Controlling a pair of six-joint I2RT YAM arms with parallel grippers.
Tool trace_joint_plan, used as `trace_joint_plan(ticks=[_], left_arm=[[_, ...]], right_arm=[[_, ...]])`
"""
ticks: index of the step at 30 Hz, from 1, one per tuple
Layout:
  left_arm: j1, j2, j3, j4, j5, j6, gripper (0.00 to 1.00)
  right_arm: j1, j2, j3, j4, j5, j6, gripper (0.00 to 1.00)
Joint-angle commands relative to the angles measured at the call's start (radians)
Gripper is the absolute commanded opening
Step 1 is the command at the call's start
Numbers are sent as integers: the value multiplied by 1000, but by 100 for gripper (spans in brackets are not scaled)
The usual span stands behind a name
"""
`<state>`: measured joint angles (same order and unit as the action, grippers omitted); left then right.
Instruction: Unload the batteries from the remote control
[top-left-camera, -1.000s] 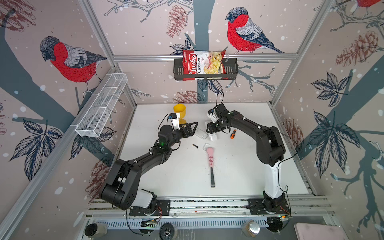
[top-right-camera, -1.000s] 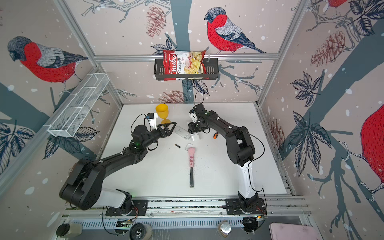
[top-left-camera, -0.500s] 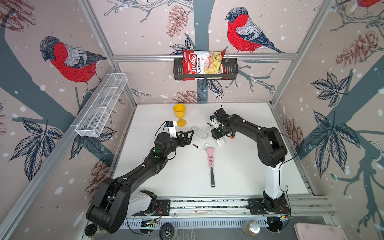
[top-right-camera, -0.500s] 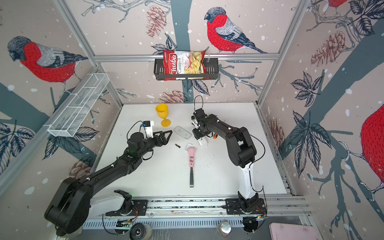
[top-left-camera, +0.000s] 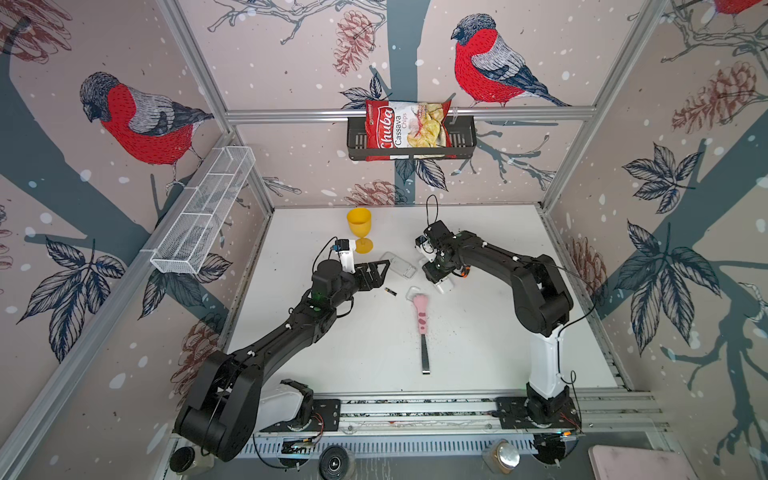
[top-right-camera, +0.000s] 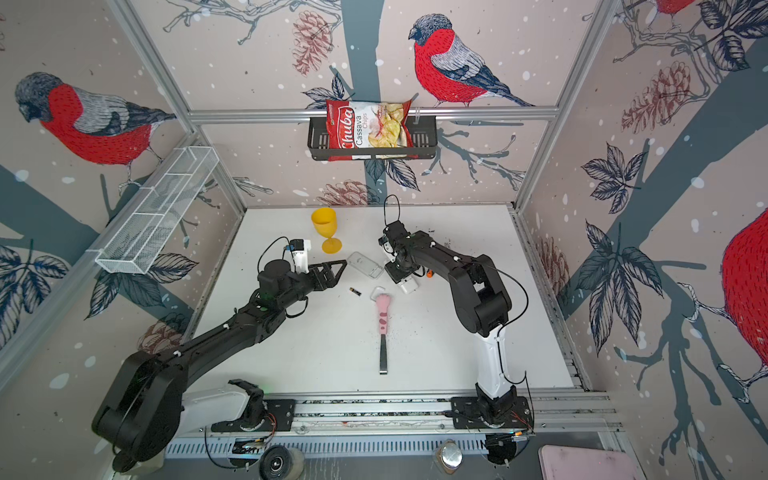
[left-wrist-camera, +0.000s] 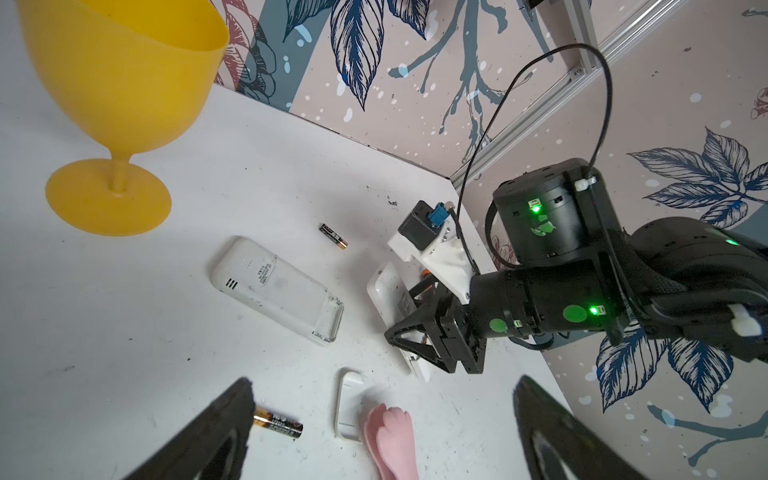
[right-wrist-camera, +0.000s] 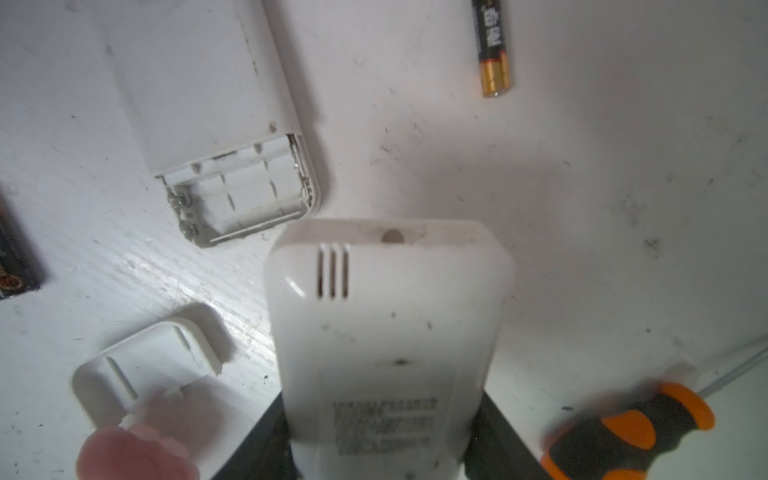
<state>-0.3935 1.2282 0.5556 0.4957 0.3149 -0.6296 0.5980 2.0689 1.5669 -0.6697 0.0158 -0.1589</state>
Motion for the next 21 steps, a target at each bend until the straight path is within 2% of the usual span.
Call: trace_joint_plan(ticks=[1,9,16,21], left_arm=[[1,-6,0,-10,8,-4,96],[0,-10,7,-34,2,1,96],[-1,-3,37,-71,-5,25,96],[-4,1,62,-103,-13,38,96]], right_arm=[[-7,14,15,-39,6,-20,43],[-14,59,30,-37,2,-29,58],[-20,46,26,-31,-5,-33,76],[-21,27,6,-24,5,-37,80]])
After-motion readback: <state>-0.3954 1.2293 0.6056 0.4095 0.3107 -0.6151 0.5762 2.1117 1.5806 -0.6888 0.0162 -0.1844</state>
